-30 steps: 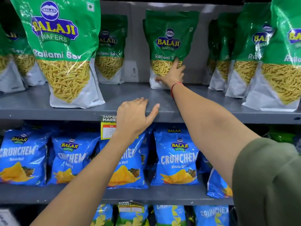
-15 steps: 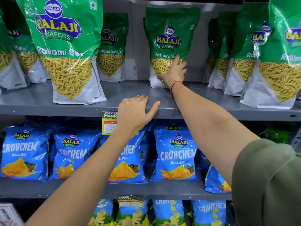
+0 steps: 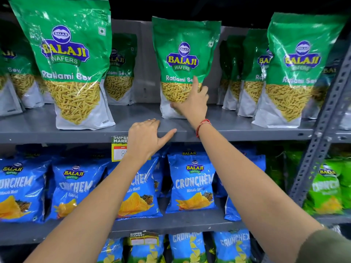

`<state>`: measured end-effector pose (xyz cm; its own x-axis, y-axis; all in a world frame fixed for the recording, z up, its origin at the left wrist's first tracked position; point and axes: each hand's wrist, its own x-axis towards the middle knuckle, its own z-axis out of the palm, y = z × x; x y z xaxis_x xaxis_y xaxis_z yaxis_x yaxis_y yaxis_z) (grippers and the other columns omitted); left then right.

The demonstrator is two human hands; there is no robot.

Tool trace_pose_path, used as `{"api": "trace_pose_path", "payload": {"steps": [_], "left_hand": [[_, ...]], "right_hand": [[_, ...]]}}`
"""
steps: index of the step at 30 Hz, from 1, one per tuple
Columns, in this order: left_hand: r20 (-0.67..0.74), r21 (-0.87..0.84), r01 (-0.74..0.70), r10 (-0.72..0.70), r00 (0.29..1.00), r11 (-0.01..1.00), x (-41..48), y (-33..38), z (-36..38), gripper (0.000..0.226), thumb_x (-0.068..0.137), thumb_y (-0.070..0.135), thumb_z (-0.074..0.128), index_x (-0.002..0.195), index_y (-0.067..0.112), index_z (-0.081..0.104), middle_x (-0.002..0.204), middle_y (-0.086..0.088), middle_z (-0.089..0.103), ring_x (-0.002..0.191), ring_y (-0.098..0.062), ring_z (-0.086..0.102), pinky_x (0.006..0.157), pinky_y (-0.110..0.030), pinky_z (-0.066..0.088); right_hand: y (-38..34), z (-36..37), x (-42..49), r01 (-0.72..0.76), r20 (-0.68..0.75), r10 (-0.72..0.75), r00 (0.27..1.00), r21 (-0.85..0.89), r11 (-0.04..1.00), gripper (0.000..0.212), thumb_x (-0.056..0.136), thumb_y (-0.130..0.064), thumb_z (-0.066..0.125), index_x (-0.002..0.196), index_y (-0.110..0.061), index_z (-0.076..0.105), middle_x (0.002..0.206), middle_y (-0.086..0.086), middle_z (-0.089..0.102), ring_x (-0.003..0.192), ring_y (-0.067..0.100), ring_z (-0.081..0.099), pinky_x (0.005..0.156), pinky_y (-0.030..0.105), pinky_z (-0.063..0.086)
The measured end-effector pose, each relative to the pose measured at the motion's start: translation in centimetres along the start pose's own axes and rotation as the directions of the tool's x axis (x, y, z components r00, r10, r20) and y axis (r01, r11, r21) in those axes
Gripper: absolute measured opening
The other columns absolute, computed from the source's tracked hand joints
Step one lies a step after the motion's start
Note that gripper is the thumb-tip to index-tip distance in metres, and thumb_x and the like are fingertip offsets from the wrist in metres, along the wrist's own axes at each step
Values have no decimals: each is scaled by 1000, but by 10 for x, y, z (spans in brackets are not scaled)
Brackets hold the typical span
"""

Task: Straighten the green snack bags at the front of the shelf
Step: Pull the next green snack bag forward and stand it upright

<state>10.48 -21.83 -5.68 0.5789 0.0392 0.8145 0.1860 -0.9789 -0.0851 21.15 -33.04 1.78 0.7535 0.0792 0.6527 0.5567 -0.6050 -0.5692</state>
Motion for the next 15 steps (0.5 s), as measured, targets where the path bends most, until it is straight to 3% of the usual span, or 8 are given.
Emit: {"api": "trace_pose_path", "payload": {"steps": [4, 15], "left_hand": [[11, -1, 7, -7, 1000, 1000, -1, 4, -7, 74, 83, 73, 27, 76, 11, 67, 68, -5, 67, 61, -27, 63, 48, -29, 34], [40, -4, 16, -16, 999, 1000, -1, 4, -11, 80, 76, 80, 19, 71, 12, 61, 69, -5, 65, 63, -27, 62, 50, -28, 29]], "right_hand": [[0, -16, -18, 38, -24, -38, 999, -1, 999, 106, 67, -44, 80, 149, -21, 17, 133, 15, 33, 119, 36, 39, 83, 42, 46], [-2, -45, -47, 59, -33, -58, 998, 4, 998, 109, 65, -45, 81, 149, -23, 16, 131, 14, 34, 119, 35, 40, 84, 41, 45]]}}
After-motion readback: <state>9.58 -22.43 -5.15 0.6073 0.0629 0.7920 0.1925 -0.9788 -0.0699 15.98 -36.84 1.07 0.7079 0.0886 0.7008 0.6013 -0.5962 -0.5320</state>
